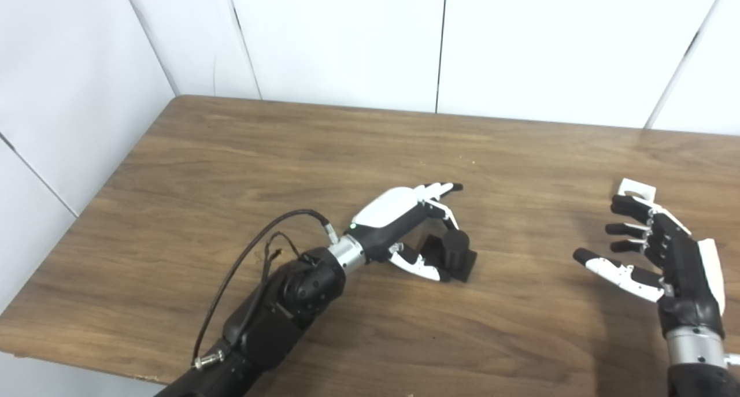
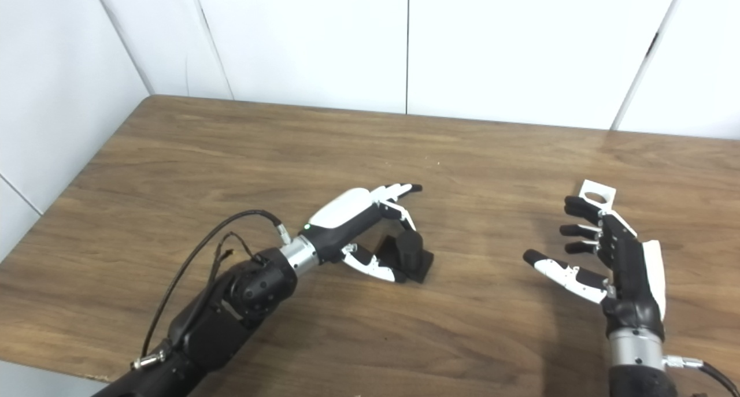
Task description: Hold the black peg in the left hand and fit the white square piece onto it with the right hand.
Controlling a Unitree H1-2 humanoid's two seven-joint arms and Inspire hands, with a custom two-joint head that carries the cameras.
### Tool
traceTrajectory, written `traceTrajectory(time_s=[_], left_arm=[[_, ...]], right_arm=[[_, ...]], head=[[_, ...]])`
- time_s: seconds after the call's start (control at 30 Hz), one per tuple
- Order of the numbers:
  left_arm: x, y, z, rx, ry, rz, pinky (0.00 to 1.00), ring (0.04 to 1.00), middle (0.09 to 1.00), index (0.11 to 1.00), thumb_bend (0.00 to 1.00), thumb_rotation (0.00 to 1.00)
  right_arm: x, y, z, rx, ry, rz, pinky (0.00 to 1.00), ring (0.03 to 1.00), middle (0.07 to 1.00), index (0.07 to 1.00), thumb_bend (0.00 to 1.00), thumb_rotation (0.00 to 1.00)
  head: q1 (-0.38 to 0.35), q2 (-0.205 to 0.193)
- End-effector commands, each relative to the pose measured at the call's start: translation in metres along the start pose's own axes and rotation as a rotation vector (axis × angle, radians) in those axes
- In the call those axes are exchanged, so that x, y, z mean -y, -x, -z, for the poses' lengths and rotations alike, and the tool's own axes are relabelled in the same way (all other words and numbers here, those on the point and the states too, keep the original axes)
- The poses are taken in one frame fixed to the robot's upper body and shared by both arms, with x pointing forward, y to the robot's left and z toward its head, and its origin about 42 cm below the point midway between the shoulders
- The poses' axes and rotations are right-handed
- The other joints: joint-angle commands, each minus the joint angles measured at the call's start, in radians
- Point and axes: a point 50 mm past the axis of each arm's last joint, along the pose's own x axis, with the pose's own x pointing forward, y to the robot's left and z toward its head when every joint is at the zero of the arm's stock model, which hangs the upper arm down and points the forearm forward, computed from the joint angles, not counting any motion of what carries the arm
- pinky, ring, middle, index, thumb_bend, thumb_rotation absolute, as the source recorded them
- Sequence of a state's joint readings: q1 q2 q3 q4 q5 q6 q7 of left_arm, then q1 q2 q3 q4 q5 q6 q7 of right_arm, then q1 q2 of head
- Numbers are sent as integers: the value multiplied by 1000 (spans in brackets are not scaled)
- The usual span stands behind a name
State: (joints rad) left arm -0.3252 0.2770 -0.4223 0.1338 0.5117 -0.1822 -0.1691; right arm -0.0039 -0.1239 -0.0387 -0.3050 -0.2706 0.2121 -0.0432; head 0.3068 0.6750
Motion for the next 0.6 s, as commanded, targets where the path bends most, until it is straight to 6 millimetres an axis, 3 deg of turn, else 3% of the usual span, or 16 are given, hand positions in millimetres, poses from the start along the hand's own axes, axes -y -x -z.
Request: traceTrajectory(time_s=[0.0, 0.27, 0.4, 0.43, 0.47, 0.5, 0.53, 0.57], left_arm=[[18, 5, 0, -3, -22, 87, 1000, 1000, 1000, 490, 517, 86], [21, 6, -1, -1, -15, 98, 1000, 1000, 1000, 490, 517, 85], [17, 11, 3, -4, -18, 99, 1000, 1000, 1000, 490, 517, 85], [15, 14, 5, -7, -18, 100, 1000, 1000, 1000, 490, 518, 85], [13, 16, 7, -8, -15, 100, 1000, 1000, 1000, 490, 518, 85], [11, 20, 9, -9, -13, 100, 1000, 1000, 1000, 490, 518, 83], [9, 24, 11, -9, -13, 100, 1000, 1000, 1000, 490, 519, 83], [7, 27, 13, -11, -12, 100, 1000, 1000, 1000, 490, 519, 82]], right_arm=[[5, -6, -19, 105, -8, 20, 542, 646, 748, 729, 646, 0], [5, -6, -19, 111, -17, 28, 523, 632, 745, 726, 656, 0], [3, -7, -18, 125, -11, 28, 523, 629, 742, 728, 666, 0], [1, -7, -17, 132, -10, 26, 524, 627, 740, 728, 671, 0], [0, -7, -16, 139, -8, 24, 526, 627, 738, 727, 676, 0], [-3, -7, -14, 147, -5, 22, 534, 630, 736, 726, 681, 0], [-6, -7, -13, 157, -3, 20, 538, 631, 737, 725, 683, 2], [-9, -7, -12, 165, -3, 19, 541, 632, 738, 724, 684, 6]], head=[[-1, 1], [-39, 6], [-167, 11], [-245, 6], [-245, 6], [-340, -4], [-356, -7], [-416, -17]])
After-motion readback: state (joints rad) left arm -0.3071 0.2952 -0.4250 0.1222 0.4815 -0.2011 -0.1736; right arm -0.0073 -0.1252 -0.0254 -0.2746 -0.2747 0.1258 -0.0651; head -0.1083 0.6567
